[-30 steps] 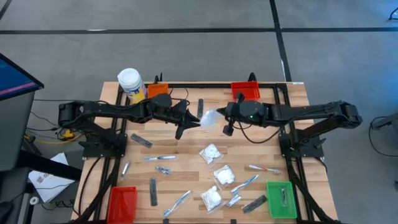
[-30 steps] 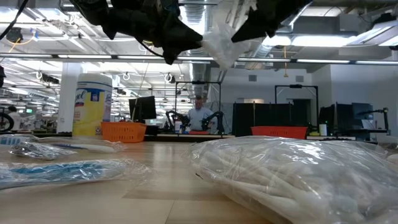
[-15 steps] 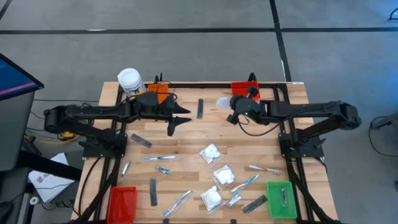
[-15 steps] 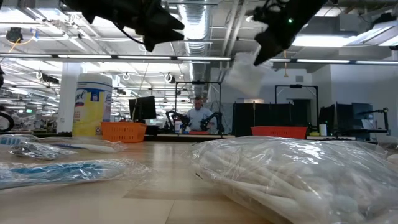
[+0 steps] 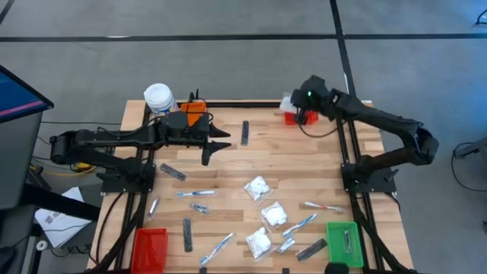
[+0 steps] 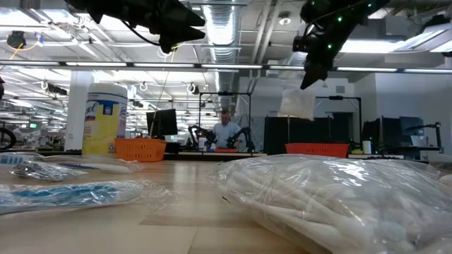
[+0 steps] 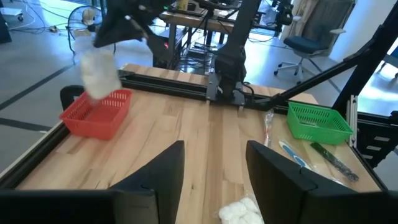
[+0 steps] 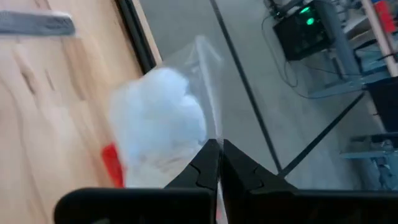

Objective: Pick & Place Travel size toiletries
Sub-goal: Put the cotton pack into the top red bin

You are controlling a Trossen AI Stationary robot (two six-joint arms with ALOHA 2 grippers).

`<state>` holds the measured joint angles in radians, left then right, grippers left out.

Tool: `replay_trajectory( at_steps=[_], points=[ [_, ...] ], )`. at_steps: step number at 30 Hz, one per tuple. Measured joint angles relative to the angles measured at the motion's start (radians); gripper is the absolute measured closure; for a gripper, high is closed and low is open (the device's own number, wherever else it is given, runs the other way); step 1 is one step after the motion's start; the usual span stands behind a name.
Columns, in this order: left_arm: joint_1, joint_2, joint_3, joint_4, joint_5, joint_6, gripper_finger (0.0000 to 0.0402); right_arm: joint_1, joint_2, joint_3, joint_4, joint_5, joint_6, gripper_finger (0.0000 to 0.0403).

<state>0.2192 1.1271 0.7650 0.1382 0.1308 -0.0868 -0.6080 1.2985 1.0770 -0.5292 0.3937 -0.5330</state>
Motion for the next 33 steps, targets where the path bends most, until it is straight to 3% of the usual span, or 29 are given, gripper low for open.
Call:
replay_trajectory(
  at_steps=[5, 9, 22, 33],
  points=[
    [0.000, 0.000, 0.000, 0.002, 0.000, 0.000, 0.0243, -0.142, 0.095, 0.080, -0.133, -0.097, -0.099, 0.0403],
    [0.000, 0.000, 0.000, 0.003, 0.000, 0.003, 0.0246, -0.192, 0.183, 0.125, -0.194, -0.108, -0.145, 0.0403],
    [0.000, 0.000, 0.000, 0.003, 0.000, 0.004, 0.0249, -0.196, 0.344, 0.136, -0.194, -0.120, -0.148, 0.0403],
    [-0.005, 0.000, 0.000, 0.004, 0.000, 0.004, 0.0249, -0.190, 0.364, 0.136, -0.140, -0.175, -0.148, 0.0403]
  ],
)
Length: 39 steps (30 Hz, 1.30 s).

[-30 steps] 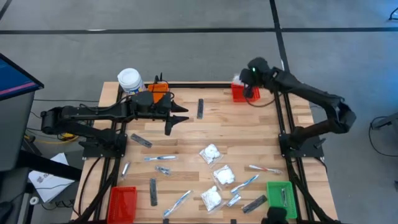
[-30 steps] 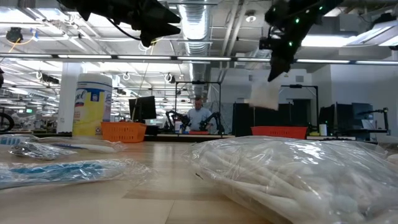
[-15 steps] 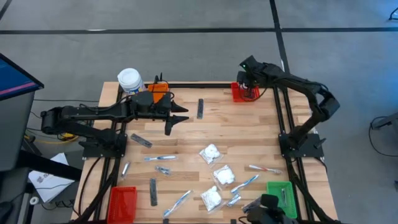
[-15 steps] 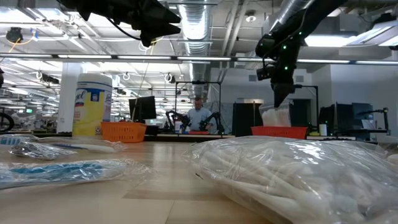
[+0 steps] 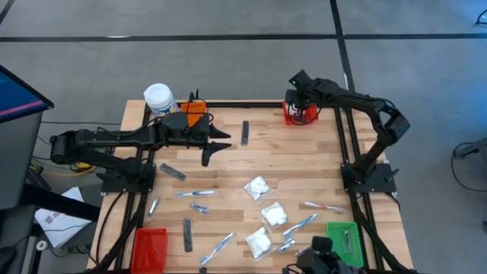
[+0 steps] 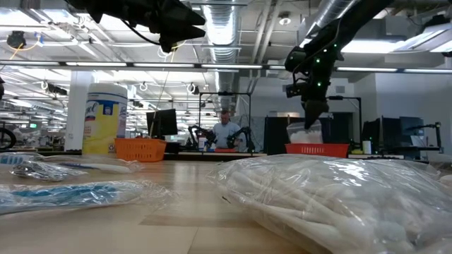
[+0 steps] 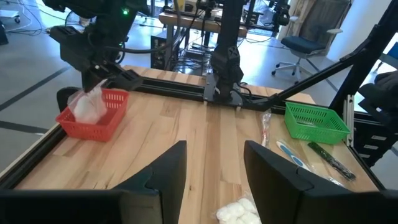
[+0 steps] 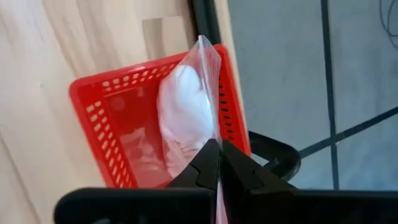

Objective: Pick & Place Travel size toiletries
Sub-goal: Put the cotton pack into the top red bin, then put the blue toothbrush into the orange bin

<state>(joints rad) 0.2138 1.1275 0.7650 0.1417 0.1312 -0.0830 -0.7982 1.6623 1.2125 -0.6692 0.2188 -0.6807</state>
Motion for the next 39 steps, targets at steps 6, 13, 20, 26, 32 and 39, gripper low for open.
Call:
replay_trajectory(
  at_steps=[6, 13, 20, 26, 32, 39],
  points=[
    [0.000, 0.000, 0.000, 0.001, 0.000, 0.000, 0.0248, -0.001, 0.000, 0.000, 0.065, 0.004, -0.011, 0.0395],
    [0.000, 0.000, 0.000, 0.002, 0.000, 0.000, 0.0248, -0.001, 0.000, 0.000, 0.100, 0.007, -0.001, 0.0387],
    [0.000, 0.000, 0.000, 0.002, 0.000, 0.000, 0.0248, -0.001, 0.000, 0.000, 0.098, 0.017, 0.000, 0.0376],
    [0.000, 0.000, 0.000, 0.001, 0.000, 0.000, 0.0248, -0.001, 0.000, 0.000, 0.102, 0.021, 0.006, 0.0367],
    [0.000, 0.000, 0.000, 0.001, 0.000, 0.000, 0.0248, -0.001, 0.000, 0.000, 0.102, 0.022, 0.077, 0.0374],
    [0.000, 0.000, 0.000, 0.001, 0.000, 0.000, 0.0248, 0.005, 0.000, 0.000, 0.097, 0.021, 0.312, 0.0393]
  ],
)
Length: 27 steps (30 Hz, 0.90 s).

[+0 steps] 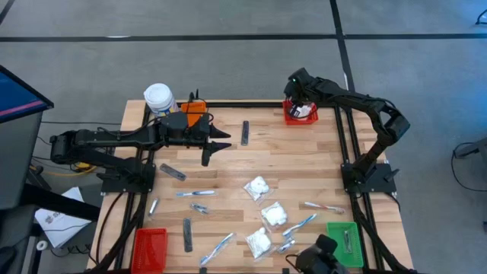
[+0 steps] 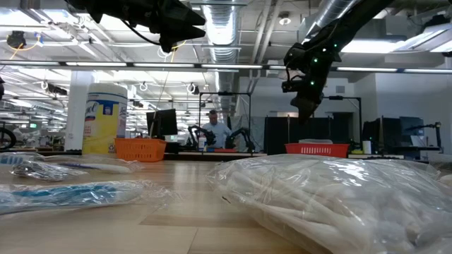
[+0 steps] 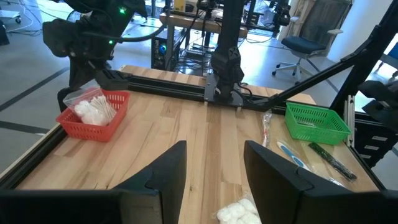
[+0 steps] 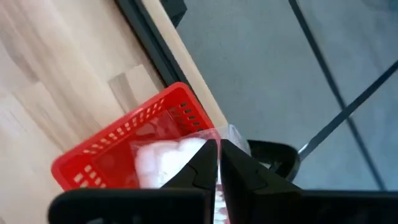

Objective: Pick & Place Travel size toiletries
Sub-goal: Put the blue toothbrush into the orange bin

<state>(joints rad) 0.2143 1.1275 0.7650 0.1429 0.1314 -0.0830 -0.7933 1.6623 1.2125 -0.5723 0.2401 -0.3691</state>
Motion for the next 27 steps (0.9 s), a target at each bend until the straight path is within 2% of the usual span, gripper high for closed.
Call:
replay_trajectory(
  at_steps=[6, 19, 27],
  points=[
    [0.000, 0.000, 0.000, -0.003, 0.000, 0.000, 0.0248, 0.060, -0.006, 0.000, -0.027, -0.007, 0.057, 0.0402],
    [0.000, 0.000, 0.000, -0.009, 0.000, 0.000, 0.0248, 0.340, -0.041, -0.001, -0.011, -0.010, 0.157, 0.0402],
    [0.000, 0.000, 0.000, -0.013, 0.000, 0.000, 0.0248, 0.492, -0.114, 0.000, 0.036, -0.009, 0.236, 0.0402]
  ],
)
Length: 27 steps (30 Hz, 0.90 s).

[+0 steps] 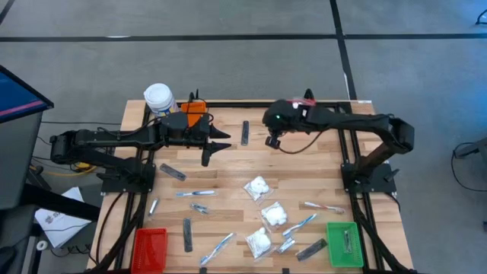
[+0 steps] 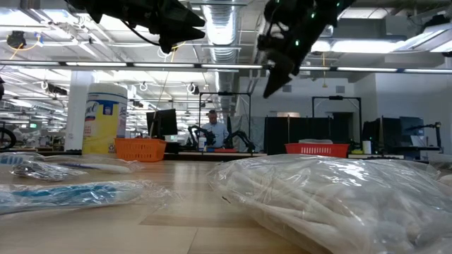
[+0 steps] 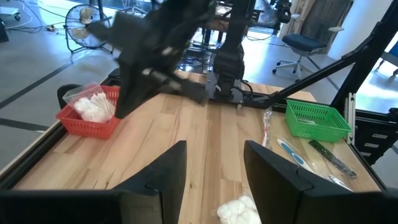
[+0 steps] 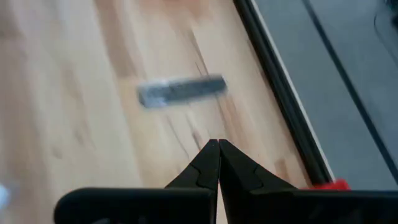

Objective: Pick & Place Travel size toiletries
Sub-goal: Put the blue toothbrush into the orange bin

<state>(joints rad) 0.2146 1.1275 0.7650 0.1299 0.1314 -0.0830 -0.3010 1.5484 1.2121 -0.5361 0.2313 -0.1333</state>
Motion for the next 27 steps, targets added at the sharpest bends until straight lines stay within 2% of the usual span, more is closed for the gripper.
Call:
replay_trajectory(
  at_steps=[9, 18, 23, 27],
  points=[
    [0.000, 0.000, 0.000, 0.000, 0.000, 0.000, 0.0248, 0.119, -0.136, -0.009, 0.141, -0.001, 0.002, 0.0402],
    [0.000, 0.000, 0.000, -0.002, 0.000, 0.000, 0.0248, 0.186, -0.292, -0.220, 0.492, -0.030, 0.003, 0.0402],
    [0.000, 0.000, 0.000, -0.001, 0.000, 0.002, 0.0248, 0.233, -0.361, -0.286, 0.585, -0.028, 0.003, 0.0402],
    [0.000, 0.000, 0.000, 0.005, -0.030, 0.057, 0.0248, 0.309, -0.434, -0.286, 0.585, -0.055, -0.016, 0.0402]
  ],
)
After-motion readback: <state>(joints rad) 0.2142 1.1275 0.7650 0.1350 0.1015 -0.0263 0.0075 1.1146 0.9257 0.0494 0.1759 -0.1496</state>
